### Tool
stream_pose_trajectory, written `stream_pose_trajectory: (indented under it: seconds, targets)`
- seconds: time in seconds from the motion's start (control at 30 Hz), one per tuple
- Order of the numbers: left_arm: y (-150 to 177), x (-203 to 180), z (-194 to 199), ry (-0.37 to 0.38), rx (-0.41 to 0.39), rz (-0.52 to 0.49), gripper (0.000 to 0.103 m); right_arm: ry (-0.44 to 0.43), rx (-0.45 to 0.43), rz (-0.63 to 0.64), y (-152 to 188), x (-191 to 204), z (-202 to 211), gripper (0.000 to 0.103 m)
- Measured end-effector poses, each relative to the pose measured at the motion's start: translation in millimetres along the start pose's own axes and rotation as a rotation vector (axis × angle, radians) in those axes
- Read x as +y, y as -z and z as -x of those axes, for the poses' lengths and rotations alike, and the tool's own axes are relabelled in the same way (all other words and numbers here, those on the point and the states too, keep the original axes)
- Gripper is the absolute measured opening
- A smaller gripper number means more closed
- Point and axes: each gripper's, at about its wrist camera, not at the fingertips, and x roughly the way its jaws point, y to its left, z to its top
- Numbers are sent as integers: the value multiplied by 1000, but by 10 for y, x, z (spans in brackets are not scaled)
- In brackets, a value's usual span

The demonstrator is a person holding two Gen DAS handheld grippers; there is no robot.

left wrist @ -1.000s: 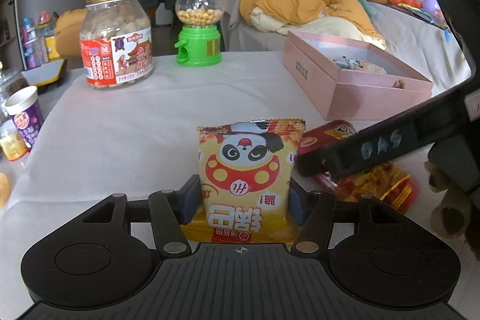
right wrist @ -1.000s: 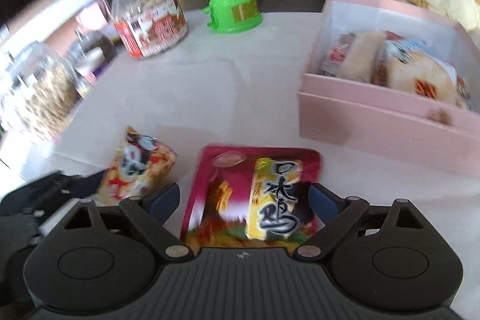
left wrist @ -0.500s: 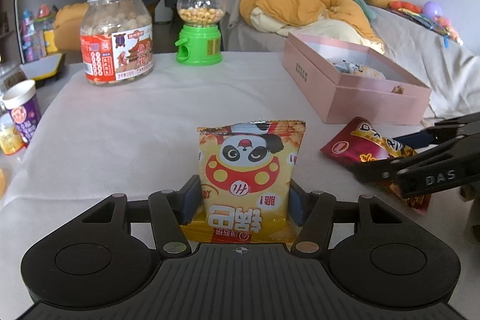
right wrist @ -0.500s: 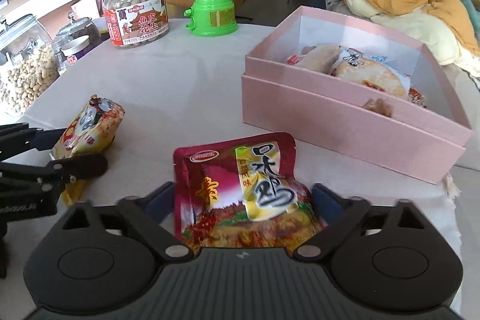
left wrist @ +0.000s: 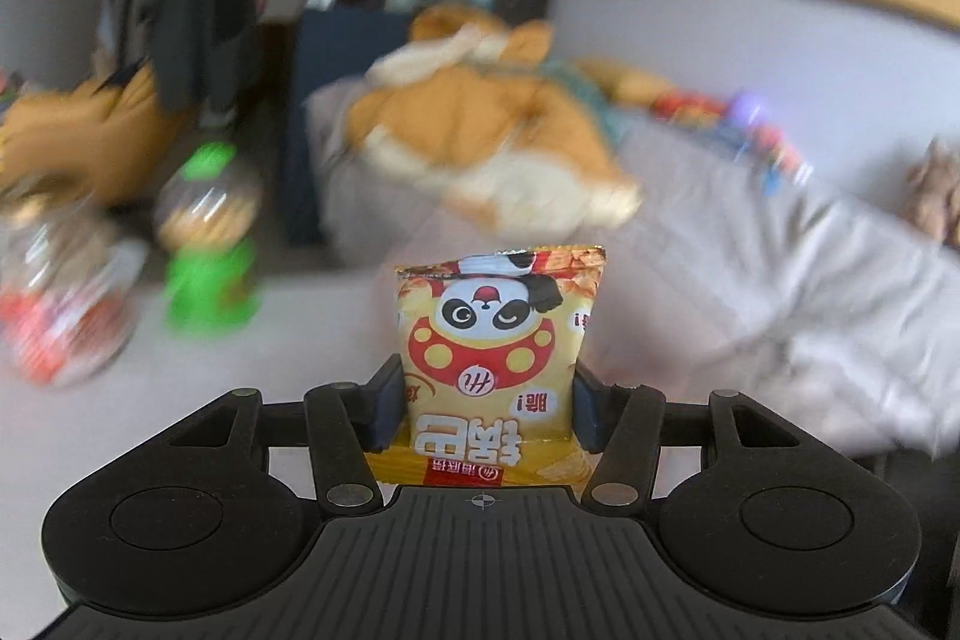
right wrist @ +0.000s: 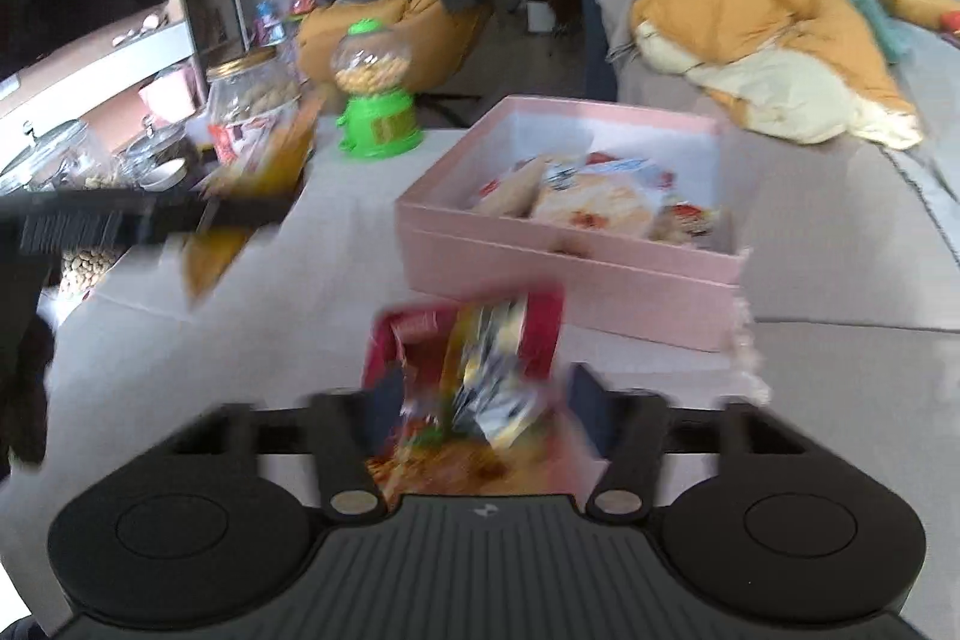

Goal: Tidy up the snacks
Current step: 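Lower the panda bag into the box and open left while right holds the red bag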

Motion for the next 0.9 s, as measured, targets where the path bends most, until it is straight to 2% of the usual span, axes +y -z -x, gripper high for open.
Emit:
stream_pose_trajectory:
  seconds: [0.07,0.1,0.17,0.2,0.23,0.27,0.33,0.4,0.47,0.53,0.57,0.63,0.73,0.77,0.8,0.87,0.9]
  targets:
    - [-163,32,-312,74,-38,86,64,-12,-14,-25,30,-73,66,48]
    - [-197,64,-515,82,-6,121,64,-18,-21,-29,45,-91,85,48]
    - [-175,101,-947,22,133,148,62,-19,-19,-22,85,-101,93,48]
    - [-127,104,-1066,-16,169,141,62,-21,-11,-20,105,-103,93,49]
    - [-89,112,-1111,-38,175,134,62,-30,-2,-16,122,-99,87,55]
    - [-43,131,-1112,-49,165,133,62,-34,3,-11,143,-102,90,68]
    - [28,209,-1032,-42,131,171,62,-21,0,6,223,-76,90,88]
    - [58,255,-977,5,105,192,63,-2,10,13,291,-58,29,89]
    - [-42,156,-1108,17,137,136,63,-12,62,0,313,-39,-133,89]
    - [-129,44,-1151,12,75,91,65,-36,112,-32,308,-11,-322,89]
    - [-164,-15,-1212,-9,63,41,66,-37,132,-46,306,19,-407,93]
    - [-172,-105,-1405,-43,159,-22,64,16,117,-32,286,142,-483,94]
    - [-98,-41,-1394,36,166,60,64,78,113,8,315,279,-554,96]
    - [-76,-28,-1363,38,169,55,64,83,105,17,330,290,-556,97]
    - [-57,-33,-1364,20,181,32,63,80,99,16,346,287,-550,97]
    - [-32,-56,-1432,-27,273,-46,62,72,102,4,344,248,-560,99]
    - [-30,-49,-1407,-49,267,-50,62,77,106,0,329,241,-575,99]
